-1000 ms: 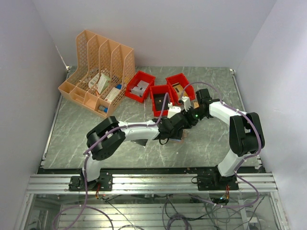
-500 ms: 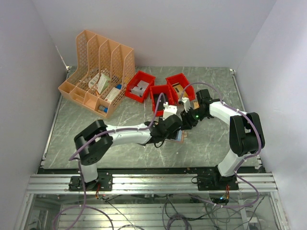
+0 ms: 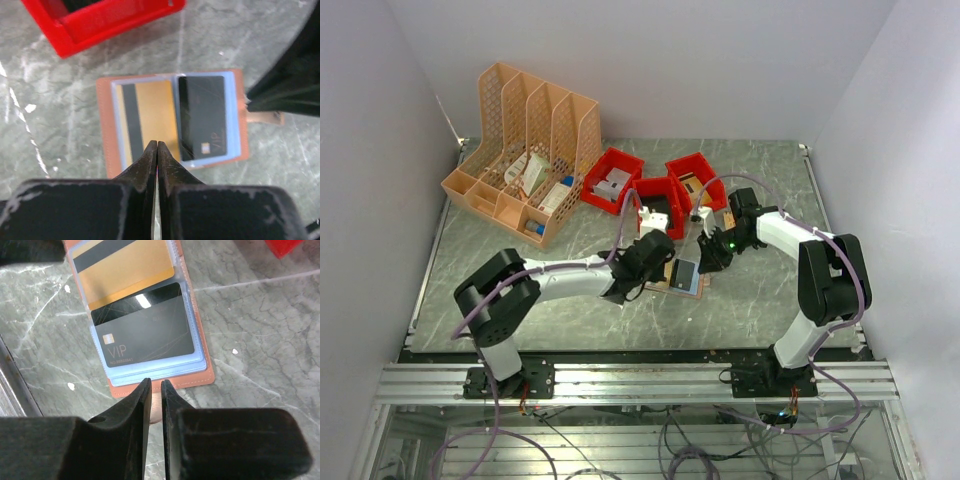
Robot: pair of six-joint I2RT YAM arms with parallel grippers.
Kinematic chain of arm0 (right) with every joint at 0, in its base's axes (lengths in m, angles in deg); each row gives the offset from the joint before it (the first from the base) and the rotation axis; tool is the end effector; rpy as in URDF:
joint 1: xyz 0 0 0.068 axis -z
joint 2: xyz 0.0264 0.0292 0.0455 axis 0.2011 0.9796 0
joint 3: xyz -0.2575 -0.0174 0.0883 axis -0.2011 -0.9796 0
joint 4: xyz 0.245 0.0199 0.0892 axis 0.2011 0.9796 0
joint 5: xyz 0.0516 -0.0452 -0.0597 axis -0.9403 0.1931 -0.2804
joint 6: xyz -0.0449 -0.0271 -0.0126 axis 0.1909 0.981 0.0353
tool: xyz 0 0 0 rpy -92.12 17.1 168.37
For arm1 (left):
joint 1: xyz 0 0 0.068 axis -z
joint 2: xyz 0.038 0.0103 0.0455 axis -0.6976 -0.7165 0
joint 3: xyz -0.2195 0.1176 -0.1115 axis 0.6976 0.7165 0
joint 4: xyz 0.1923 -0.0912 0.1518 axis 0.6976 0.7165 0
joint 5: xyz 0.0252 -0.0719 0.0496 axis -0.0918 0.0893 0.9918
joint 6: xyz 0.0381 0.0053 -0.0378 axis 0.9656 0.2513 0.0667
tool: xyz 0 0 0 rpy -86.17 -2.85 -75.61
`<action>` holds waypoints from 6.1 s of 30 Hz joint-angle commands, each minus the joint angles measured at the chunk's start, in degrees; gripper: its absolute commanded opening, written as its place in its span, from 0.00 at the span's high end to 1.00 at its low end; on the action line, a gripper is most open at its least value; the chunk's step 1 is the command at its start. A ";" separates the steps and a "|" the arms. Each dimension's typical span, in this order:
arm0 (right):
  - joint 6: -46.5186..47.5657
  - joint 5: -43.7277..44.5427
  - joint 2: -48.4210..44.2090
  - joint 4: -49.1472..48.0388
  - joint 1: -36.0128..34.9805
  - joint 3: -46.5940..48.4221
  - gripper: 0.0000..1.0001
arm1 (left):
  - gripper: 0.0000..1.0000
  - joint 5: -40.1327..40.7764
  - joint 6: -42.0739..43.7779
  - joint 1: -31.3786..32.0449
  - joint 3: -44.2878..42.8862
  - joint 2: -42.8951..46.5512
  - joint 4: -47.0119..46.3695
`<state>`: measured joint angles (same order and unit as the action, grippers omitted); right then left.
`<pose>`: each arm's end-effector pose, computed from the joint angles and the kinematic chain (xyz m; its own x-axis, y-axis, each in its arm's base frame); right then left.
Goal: Put the credit cards into the card holder
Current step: Insert the credit card into the card holder, then turn over the card slot in the card holder.
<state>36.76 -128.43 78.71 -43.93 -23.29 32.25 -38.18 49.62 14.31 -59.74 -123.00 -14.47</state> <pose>0.2980 0.0852 0.1669 -0.5909 -0.5777 -0.5631 -0.8055 0.4617 0.3716 0.2002 -0.3037 0.1923 -0.6745 0.0231 -0.7380 0.3222 0.9085 -0.2660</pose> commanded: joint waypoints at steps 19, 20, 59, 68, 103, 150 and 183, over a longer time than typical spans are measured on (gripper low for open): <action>0.77 4.63 5.65 2.79 0.27 1.93 1.00 | 0.93 -9.25 5.84 -3.92 -9.00 -11.81 -1.94; 0.65 4.67 5.70 2.74 0.26 1.91 1.00 | 0.93 -9.00 5.88 -3.91 -9.05 -12.15 -1.85; 0.98 -15.30 -0.88 3.71 5.09 1.75 0.84 | 0.38 -7.70 -1.87 -4.66 14.98 15.96 -29.37; -1.27 -21.56 2.27 4.56 8.62 0.66 0.73 | 0.16 -16.81 -6.30 -7.99 24.32 16.84 -34.82; -17.87 -21.32 10.56 -1.47 8.61 0.98 0.65 | 0.29 -6.32 0.72 -4.26 11.11 -1.61 -15.47; -22.10 -18.43 10.22 -2.21 12.94 1.02 0.62 | 0.49 -11.31 -4.47 0.58 11.42 -3.75 -18.27; -21.21 -36.22 13.16 -1.12 13.71 0.67 0.67 | 0.75 -10.45 -2.93 -0.48 4.36 -3.37 -16.20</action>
<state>14.75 -161.17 90.97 -45.63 -9.41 32.64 -47.49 45.82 14.46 -51.08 -122.98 -29.40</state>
